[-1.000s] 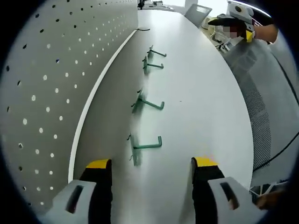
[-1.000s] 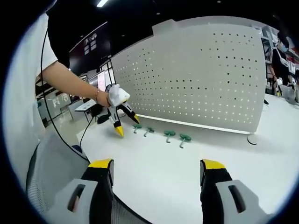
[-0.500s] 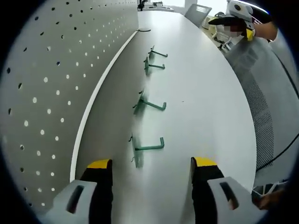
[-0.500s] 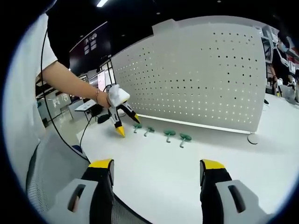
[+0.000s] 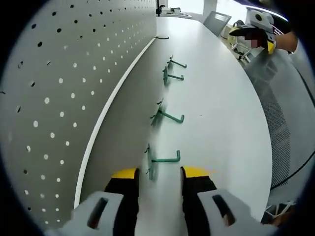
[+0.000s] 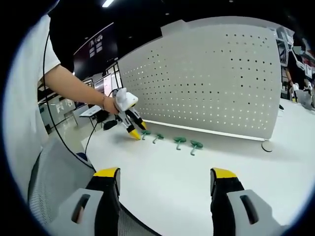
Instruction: Insert the hook assembly into the mounting plate slot until the hook locks in place.
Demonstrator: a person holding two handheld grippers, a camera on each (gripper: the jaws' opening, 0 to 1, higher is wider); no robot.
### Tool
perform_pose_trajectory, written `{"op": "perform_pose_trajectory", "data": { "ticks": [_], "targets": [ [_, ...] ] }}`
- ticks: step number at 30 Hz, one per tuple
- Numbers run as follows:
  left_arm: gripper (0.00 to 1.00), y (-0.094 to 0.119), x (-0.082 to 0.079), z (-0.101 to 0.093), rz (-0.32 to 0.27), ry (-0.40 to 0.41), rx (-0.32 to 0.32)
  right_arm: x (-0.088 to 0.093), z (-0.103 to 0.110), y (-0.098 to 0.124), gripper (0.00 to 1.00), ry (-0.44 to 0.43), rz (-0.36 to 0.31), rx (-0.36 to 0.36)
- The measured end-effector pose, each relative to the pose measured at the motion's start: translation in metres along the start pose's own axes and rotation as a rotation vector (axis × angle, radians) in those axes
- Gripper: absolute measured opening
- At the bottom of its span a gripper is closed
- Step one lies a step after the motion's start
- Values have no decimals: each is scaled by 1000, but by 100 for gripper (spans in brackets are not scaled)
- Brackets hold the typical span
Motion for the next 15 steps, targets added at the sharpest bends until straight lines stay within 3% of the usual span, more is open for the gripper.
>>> {"op": "perform_pose_trajectory", "data": {
  "ticks": [15],
  "targets": [
    [10, 0, 0, 0, 25, 69, -73, -2, 1, 1, 72, 2, -4, 3]
  ]
}}
Point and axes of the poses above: the point that each gripper's makers call its tool centre point, and the gripper's own axes: y roughly backward along the fingers, z roughly to its left, x roughly out of its underside, the point moved 10 cm from there along y, roughly backward along the fingers, and after that the axes turned 14 degrees about -x, right-handed, at the moved point
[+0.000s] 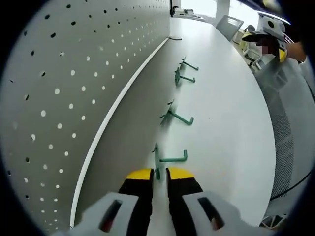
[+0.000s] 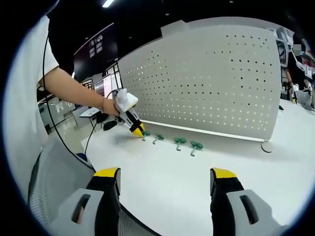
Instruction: Insert the hook assembly into the mounting plate slot until the hook locks in place.
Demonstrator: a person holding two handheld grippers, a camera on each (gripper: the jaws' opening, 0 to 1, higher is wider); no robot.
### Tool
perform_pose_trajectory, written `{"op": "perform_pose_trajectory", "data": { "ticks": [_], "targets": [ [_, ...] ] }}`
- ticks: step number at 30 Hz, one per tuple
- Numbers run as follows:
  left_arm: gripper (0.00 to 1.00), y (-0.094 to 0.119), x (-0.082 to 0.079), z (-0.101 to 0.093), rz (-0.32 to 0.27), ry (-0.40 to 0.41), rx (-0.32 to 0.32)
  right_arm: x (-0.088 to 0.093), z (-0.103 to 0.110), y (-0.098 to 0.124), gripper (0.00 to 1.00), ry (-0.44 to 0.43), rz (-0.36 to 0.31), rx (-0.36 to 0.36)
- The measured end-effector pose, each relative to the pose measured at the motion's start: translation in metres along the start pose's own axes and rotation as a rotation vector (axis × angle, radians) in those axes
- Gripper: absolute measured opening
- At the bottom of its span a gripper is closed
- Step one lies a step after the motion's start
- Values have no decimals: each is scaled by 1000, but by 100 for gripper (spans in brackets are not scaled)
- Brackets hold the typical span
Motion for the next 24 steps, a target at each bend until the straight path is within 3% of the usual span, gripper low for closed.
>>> {"op": "perform_pose_trajectory", "data": {
  "ticks": [4, 24],
  "targets": [
    [6, -1, -1, 0, 7, -20, -23, 0, 0, 0, 72, 1, -1, 1],
    [4, -2, 0, 2, 18, 23, -18, -1, 0, 1, 71, 6, -1, 7]
  ]
}}
Point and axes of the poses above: the point that each gripper's makers call its tool centre point, and the gripper's own axes: y roughly backward along the fingers, z roughly to its left, x roughly out of its underside, the point moved 10 cm from there along y, roughly backward along the fingers, and after that the axes turned 14 degrees about -x, right-handed, at the moved point
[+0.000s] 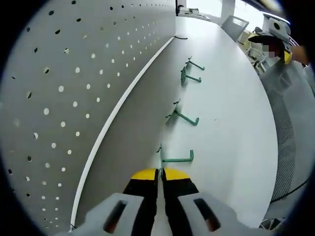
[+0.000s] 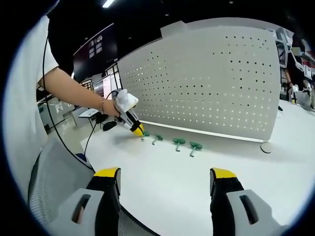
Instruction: Insert the hook assembly into the mounting plate slot until the hook locks in place.
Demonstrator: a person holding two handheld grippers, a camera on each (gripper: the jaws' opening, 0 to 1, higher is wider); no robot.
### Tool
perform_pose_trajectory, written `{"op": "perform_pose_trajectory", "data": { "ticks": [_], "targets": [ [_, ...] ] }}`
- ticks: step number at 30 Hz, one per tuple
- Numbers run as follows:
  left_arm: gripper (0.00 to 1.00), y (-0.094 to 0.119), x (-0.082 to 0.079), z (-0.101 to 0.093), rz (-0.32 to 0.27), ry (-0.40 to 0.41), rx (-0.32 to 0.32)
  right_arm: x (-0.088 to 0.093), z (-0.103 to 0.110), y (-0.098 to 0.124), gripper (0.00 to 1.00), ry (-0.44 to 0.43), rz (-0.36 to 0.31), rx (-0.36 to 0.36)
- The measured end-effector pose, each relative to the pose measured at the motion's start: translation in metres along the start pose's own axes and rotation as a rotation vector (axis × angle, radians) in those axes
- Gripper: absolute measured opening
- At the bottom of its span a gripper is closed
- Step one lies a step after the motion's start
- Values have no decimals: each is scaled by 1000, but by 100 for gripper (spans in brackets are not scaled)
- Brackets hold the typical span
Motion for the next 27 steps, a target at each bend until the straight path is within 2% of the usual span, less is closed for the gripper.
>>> {"op": "perform_pose_trajectory", "data": {
  "ticks": [6, 11, 12, 15, 17, 20, 23, 27],
  "targets": [
    [3, 1, 0, 0, -3, -1, -3, 0, 0, 0, 72, 1, 0, -1],
    [3, 1, 2, 0, -14, 31, -9, -1, 0, 0, 72, 4, -4, 1],
    [3, 2, 3, 2, -11, 3, -49, -1, 1, 0, 72, 5, -5, 1],
    [2, 5, 0, 0, -76, 109, -17, -2, 1, 0, 72, 10, -6, 3],
    [2, 7, 1, 3, -76, 70, -49, -2, 1, 0, 72, 8, -9, 3],
    [2, 10, -2, 4, -106, 121, -35, -2, 1, 0, 72, 10, -12, 3],
    [2, 15, -5, 5, -125, 108, -42, -3, 1, 0, 72, 12, -11, 2],
    [2, 20, -9, 7, -166, 132, -49, -4, 1, 1, 72, 15, -18, 4]
  ]
}}
Point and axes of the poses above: the point that each gripper's makers call its tool centre point, and the gripper's own axes: y roughly backward along the fingers, z roughly to its left, x roughly out of its underside, the point moved 10 cm from there along y, roughly backward along the fingers, and after that the axes turned 14 degrees about -x, right-handed, at the moved point
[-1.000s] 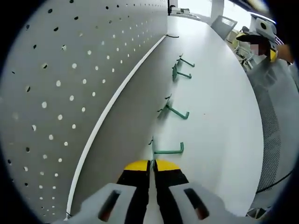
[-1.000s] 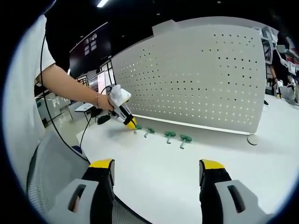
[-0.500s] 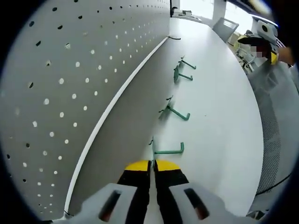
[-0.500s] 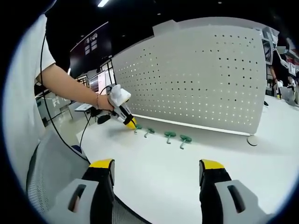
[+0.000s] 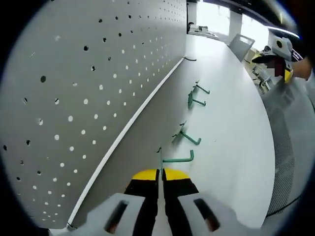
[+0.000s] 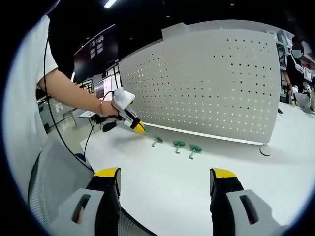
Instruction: Insert the hook assembly into the mounting plate slot until the hook locks in place.
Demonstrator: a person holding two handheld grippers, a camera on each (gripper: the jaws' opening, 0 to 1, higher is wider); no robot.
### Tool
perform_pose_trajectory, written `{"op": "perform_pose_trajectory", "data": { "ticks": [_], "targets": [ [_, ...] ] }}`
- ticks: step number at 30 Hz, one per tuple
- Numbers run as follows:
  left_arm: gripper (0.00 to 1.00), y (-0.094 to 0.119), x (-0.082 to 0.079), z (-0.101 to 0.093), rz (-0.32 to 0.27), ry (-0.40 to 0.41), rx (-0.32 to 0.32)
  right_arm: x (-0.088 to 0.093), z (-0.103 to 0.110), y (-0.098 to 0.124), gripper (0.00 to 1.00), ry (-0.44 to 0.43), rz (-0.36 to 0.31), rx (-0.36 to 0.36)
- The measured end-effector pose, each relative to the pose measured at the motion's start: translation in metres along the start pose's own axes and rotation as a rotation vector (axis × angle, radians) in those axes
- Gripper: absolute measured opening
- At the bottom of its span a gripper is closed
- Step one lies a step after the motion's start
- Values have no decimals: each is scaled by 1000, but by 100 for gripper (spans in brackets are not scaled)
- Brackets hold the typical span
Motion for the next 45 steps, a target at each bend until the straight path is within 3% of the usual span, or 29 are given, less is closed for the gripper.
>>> {"op": "perform_pose_trajectory", "data": {
  "ticks": [10, 23, 33, 39, 45],
  "targets": [
    [2, 12, -7, 1, -80, 12, -76, -2, -1, 1, 72, -2, -7, 6],
    [2, 25, -12, -9, -176, 136, -76, -5, -1, 2, 71, -6, -31, 5],
    [2, 37, -19, -20, -249, 156, -111, -7, 1, 2, 71, -3, -32, 2],
    [2, 46, -23, -19, -303, 215, -132, -7, 1, 2, 71, -11, -40, -2],
    [2, 56, -28, -23, -336, 206, -155, -9, 2, 2, 71, -7, -44, -5]
  ]
}}
Point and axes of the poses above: the point that each gripper's makers call its tool centre point, and the gripper's own axes: y roughly backward along the fingers, z roughly to its left, x roughly out of its underside, the point moved 10 cm from there along y, roughly backward along the fingers, and after that the axes turned 14 degrees about -x, right-handed, at the moved point
